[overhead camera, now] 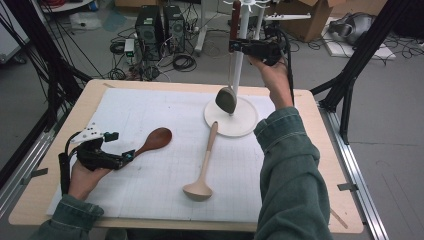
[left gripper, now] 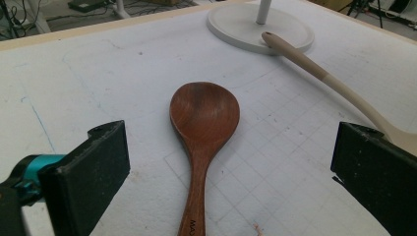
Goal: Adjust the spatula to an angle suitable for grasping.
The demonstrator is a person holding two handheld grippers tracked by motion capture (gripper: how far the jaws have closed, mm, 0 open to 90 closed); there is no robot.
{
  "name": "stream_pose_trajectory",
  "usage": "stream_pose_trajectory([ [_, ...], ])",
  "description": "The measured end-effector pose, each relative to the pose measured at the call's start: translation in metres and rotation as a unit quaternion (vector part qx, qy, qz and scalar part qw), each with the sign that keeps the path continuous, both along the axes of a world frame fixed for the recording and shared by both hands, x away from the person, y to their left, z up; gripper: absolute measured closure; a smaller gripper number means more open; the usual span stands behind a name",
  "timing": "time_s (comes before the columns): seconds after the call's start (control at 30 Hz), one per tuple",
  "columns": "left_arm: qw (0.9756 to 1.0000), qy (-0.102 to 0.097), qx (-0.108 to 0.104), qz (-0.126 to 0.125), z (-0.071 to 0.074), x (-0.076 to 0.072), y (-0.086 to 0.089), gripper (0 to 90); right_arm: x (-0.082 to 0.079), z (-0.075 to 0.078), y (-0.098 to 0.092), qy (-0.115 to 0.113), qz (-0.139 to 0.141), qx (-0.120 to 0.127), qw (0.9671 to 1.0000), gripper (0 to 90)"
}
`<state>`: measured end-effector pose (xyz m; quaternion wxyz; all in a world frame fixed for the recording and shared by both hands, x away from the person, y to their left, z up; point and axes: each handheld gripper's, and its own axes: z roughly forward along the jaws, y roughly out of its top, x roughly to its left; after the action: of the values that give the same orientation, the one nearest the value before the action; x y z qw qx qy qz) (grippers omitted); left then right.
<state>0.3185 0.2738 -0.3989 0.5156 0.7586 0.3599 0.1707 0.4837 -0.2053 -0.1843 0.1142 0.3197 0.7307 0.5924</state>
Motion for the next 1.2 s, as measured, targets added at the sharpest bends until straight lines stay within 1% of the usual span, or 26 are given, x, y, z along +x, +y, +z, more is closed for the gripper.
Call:
stream_pose_trajectory([
  [0.17, 1.0000, 0.000, 0.000, 0.001, -0.001, 0.000, 0.000, 1.7, -0.007, 0.002, -0.008, -0.010, -0.004, 0.002, 0.9999, 63.4],
  [0.23, 1.0000, 0.002, 0.000, -0.001, -0.001, 0.000, 0.000, 1.7, -0.010, 0.001, -0.010, -0.014, 0.002, 0.006, 0.9999, 63.5],
  [0.33, 1.0000, 0.003, 0.000, -0.001, -0.001, 0.001, 0.000, 1.7, -0.013, -0.003, -0.013, -0.014, 0.007, 0.003, 0.9999, 65.5],
  [0.5, 1.0000, 0.003, 0.004, -0.005, -0.002, 0.002, 0.000, 1.7, -0.019, -0.005, -0.022, -0.012, 0.016, 0.008, 0.9998, 73.8],
  [0.53, 1.0000, 0.004, 0.003, -0.005, -0.002, 0.002, -0.001, 1.7, -0.019, -0.004, -0.024, -0.011, 0.018, 0.008, 0.9998, 75.4],
  [0.57, 1.0000, 0.004, 0.003, -0.005, -0.002, 0.002, -0.001, 1.7, -0.021, -0.004, -0.026, -0.010, 0.020, 0.007, 0.9997, 79.5],
  [0.63, 1.0000, 0.006, 0.000, -0.005, -0.002, 0.002, -0.002, 1.7, -0.022, -0.002, -0.029, -0.016, 0.027, 0.010, 0.9995, 83.0],
  [0.8, 0.9999, 0.008, 0.002, -0.010, -0.003, 0.002, -0.002, 1.7, -0.024, 0.003, -0.034, -0.016, 0.034, 0.008, 0.9992, 89.5],
  [0.97, 0.9999, 0.007, 0.002, -0.011, -0.003, 0.000, 0.000, 1.7, -0.025, 0.016, -0.036, -0.018, 0.035, -0.001, 0.9992, 89.5],
  [1.03, 0.9999, 0.004, 0.000, -0.010, -0.003, 0.000, 0.001, 1.7, -0.026, 0.023, -0.035, -0.023, 0.038, -0.007, 0.9990, 89.5],
  [1.2, 0.9999, 0.003, -0.001, -0.010, -0.003, -0.001, 0.003, 1.7, -0.026, 0.045, -0.032, -0.035, 0.035, -0.012, 0.9987, 89.5],
])
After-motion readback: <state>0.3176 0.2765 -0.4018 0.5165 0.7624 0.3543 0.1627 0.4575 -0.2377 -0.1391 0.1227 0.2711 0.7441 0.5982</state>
